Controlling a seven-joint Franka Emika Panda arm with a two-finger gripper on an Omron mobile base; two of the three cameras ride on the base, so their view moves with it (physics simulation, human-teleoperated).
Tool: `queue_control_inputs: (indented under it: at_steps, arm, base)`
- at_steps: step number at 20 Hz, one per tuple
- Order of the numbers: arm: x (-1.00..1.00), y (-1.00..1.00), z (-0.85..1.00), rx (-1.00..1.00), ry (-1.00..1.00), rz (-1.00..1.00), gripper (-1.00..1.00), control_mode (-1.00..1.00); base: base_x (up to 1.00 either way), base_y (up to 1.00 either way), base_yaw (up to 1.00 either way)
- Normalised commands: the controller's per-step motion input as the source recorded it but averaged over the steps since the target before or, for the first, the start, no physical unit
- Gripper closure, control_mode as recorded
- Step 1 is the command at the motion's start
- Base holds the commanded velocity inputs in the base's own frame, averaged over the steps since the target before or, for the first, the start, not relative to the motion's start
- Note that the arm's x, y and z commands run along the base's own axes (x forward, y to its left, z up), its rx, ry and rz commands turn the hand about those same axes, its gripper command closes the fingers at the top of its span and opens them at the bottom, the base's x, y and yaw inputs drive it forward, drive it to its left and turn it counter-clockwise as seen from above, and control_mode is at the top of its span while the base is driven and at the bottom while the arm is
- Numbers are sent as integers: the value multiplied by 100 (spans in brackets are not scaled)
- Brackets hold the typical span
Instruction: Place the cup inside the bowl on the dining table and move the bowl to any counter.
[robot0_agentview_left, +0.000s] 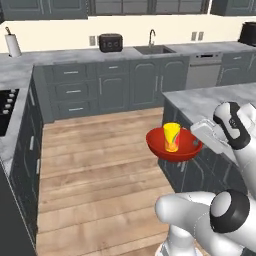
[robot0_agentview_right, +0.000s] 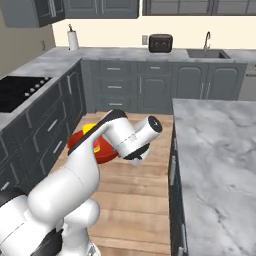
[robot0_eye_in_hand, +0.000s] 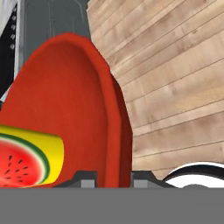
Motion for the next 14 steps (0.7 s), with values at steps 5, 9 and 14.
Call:
queue_control_inputs:
  at_steps: [5,9,14]
  arm:
    - [0,0,0,0,0,0,100,100]
    - [0,0,0,0,0,0,100,100]
    - [0,0,0,0,0,0,100,100]
  base:
    - [100,36,-3]
    - [100,35,-3]
    - [100,38,-2]
